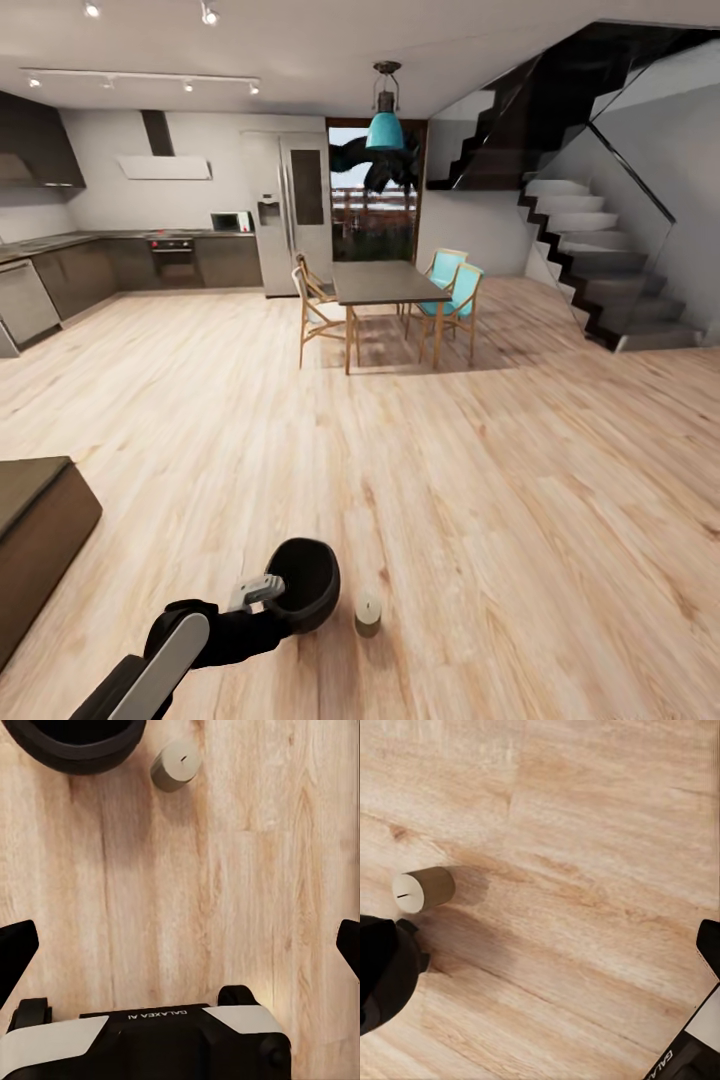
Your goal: Place each of the two pumpkins and all three candles from the living room inside a cabinet in the living room (use any cabinet), then make sure every cabinet is closed, and position the cauldron so it is next to a table in the living room.
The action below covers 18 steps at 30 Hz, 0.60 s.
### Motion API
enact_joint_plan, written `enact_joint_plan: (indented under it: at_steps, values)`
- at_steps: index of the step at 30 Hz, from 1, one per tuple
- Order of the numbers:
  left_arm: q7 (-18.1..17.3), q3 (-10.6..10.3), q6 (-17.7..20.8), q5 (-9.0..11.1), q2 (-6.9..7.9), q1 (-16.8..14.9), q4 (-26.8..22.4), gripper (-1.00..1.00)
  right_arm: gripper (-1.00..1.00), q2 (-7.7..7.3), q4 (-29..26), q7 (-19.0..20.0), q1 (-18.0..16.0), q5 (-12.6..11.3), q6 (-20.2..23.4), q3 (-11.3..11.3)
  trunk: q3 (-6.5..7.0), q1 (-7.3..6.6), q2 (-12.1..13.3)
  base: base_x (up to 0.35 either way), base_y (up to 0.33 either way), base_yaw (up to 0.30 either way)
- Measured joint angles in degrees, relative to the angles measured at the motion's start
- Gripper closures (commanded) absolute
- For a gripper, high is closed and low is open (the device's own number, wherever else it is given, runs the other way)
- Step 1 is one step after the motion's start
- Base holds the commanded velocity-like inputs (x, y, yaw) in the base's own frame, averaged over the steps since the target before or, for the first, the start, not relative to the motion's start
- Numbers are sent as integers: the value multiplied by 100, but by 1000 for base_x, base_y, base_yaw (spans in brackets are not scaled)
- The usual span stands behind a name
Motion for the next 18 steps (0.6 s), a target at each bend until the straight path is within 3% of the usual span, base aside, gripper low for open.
enact_joint_plan:
  at_steps: [7, 18]
  values:
    - [-7, 0, 1, -1, 3, 0, 4, -100, -100, 1, 0, 0, 0, 1, -7, 0, 0, 1, 0, 180, -178, -276]
    - [-6, 0, 2, -2, 8, 0, 1, -100, -100, 1, -7, 1, 1, 1, -5, 0, -1, 1, 0, 55, -17, -277]
